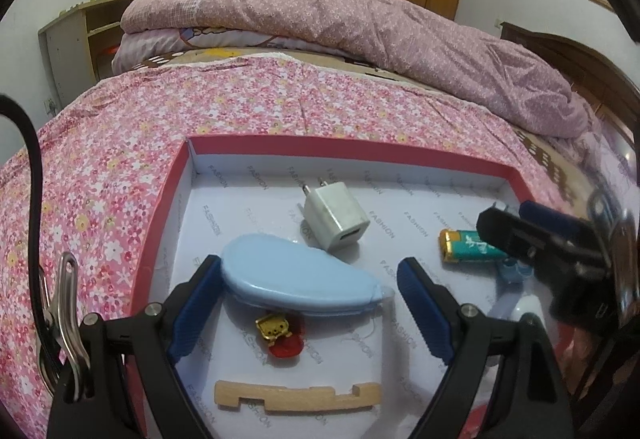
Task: Organize rigid objects
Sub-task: 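Open the right tool to drop the teal tube in the tray while the left tool releases the blue dispenser, then withdraw both open tools toward the wooden disc and the white jar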
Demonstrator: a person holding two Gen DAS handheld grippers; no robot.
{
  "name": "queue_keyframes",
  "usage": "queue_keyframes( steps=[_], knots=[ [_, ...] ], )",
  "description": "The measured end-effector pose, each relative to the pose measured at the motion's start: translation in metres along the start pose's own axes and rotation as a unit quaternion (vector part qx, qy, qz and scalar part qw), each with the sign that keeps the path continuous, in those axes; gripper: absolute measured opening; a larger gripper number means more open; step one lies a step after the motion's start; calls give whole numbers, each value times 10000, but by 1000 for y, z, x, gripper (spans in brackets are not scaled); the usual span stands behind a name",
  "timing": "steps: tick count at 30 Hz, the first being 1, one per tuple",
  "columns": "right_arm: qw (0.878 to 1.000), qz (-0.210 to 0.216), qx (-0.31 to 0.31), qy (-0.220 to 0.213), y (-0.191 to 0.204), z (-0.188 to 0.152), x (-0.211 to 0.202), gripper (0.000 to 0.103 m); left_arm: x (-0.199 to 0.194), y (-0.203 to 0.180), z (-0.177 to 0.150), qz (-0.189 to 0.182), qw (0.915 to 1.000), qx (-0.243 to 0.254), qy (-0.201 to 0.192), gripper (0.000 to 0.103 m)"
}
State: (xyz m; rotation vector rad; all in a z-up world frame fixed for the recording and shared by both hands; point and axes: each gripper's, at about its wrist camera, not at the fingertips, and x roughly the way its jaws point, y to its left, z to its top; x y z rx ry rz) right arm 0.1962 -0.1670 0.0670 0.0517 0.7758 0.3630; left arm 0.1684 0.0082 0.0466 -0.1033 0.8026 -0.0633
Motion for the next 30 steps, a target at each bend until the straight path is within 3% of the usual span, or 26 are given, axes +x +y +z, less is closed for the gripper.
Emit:
queue_keyframes(
  steps=[16,30],
  knots=[
    [9998,85,-38,-158,4,-13,-40,87,-30,-11,-4,-3,9995,289,-128,91],
    [9999,94,67,-19,3,-60,-78,87,-75,3,-34,93,9991,356,-192,91]
  ],
)
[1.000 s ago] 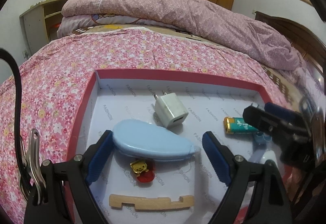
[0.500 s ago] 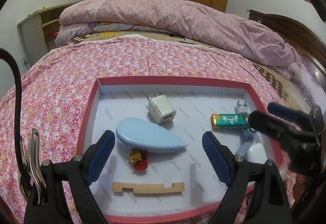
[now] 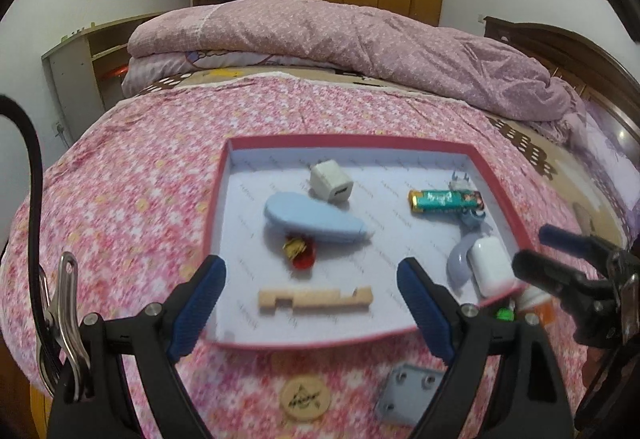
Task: Organize rigid objects
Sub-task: 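Withdraw both open tools toward the wooden disc and the white jar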
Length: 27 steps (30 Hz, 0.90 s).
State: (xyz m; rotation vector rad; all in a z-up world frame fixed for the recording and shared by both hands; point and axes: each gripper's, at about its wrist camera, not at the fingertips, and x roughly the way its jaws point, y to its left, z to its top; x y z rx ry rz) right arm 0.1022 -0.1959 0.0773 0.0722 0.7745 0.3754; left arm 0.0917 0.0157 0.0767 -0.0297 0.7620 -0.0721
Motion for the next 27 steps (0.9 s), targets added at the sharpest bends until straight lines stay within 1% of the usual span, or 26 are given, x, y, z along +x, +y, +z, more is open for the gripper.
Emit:
queue_keyframes(
  steps=[11,17,21,27],
  knots=[
    [10000,-49,56,-10,4,-42,-29,87,-18,12,-35,156,9998,-91,82,91],
    [9997,-106,151,173,-3,-70,-31,87,-19,16,-55,247,9994,-102,197,91],
    [9993,-174,223,223,-10,-82,-33,87,-22,13,-63,311,9994,27,179,91],
    [9989,-179,311,305,-16,-97,-32,87,-16,9,-74,358,9988,101,307,90]
  ],
)
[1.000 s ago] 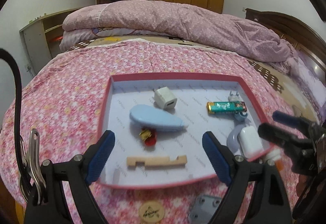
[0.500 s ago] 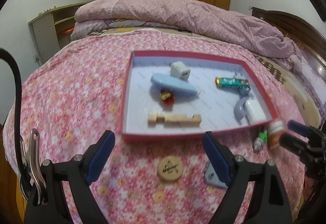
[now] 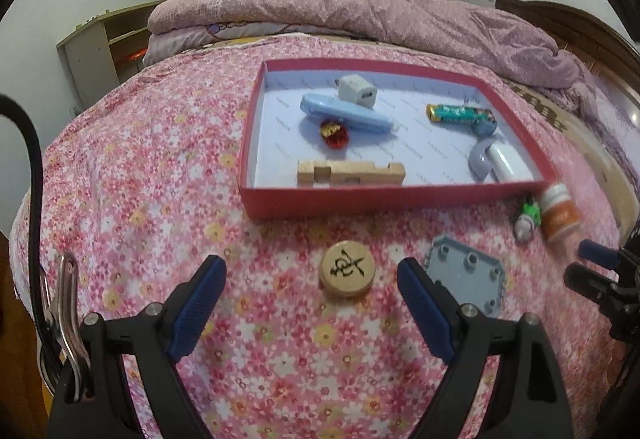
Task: Organize rigid objects
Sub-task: 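Withdraw both open tools toward the wooden disc and the white jar, then close the right tool on the white orange-labelled jar while the left tool straddles the wooden disc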
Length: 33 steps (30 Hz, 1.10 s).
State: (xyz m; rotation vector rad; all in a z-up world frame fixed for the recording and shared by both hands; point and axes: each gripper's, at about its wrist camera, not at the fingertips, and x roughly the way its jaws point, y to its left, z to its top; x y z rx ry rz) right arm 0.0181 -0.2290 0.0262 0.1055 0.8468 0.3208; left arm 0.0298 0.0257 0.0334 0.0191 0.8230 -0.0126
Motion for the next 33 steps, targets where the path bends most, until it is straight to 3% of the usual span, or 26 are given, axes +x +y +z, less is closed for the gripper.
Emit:
queue_keyframes(
  steps=[14,22,27,33],
  knots=[
    [10000,-12,0,22,-1,-11,3,87,18,-1,-4,12,9999,-164,-9,78],
    [9998,-25,-173,128,4,-11,4,87,13,-12,-9,-128,9997,87,-186,51],
    [9992,344,-80,194,2,9,0,81,12,-9,-10,-222,9995,-8,-218,41],
    [9987,487,6,174,-5,45,5,78,11,-5,-11,-304,9993,-85,-220,40]
  ],
)
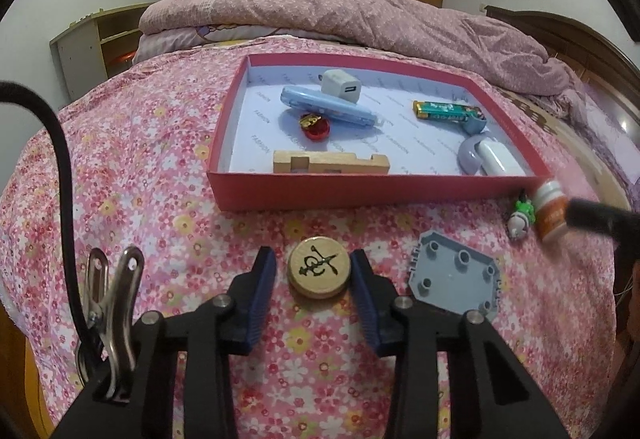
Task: Organize rigid objects
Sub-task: 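Close the right tool on the white orange-labelled jar while the left tool straddles the wooden disc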
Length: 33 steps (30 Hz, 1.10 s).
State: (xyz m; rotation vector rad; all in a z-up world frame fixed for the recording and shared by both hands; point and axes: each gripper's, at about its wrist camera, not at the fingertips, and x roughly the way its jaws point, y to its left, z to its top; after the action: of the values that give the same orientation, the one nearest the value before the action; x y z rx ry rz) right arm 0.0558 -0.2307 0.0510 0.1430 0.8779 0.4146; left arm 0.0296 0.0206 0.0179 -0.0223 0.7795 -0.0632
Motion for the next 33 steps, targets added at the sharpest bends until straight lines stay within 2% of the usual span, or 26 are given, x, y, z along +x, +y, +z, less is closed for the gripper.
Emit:
queue_keyframes(
  steps=[5,10,12,13,20,25,28,33],
  knots=[
    [9983,276,439,277,-20,24,13,68,0,0,0,-17,10000,-12,-6,40],
    [9963,319,528,597,-28,30,27,64,-1,2,0,-64,10000,-54,8,40],
    [9965,275,456,650,-27,28,29,56,-1,2,0,-74,9999,-74,20,40],
    [9969,204,409,641,-25,26,28,42,-1,3,0,-81,9999,-87,31,40],
    [9998,-97,19,172,-10,6,4,42,-7,10,0,-184,9992,-301,187,39],
    [9971,-511,-523,-218,9,-21,-11,42,-9,9,-2,-136,9992,-296,236,39],
    [9951,-666,-680,-281,17,-32,-14,42,-10,9,-3,-118,9993,-255,257,39],
    [9947,-688,-672,-370,18,-42,-18,42,-11,8,-6,-99,9994,-194,254,39]
  ],
)
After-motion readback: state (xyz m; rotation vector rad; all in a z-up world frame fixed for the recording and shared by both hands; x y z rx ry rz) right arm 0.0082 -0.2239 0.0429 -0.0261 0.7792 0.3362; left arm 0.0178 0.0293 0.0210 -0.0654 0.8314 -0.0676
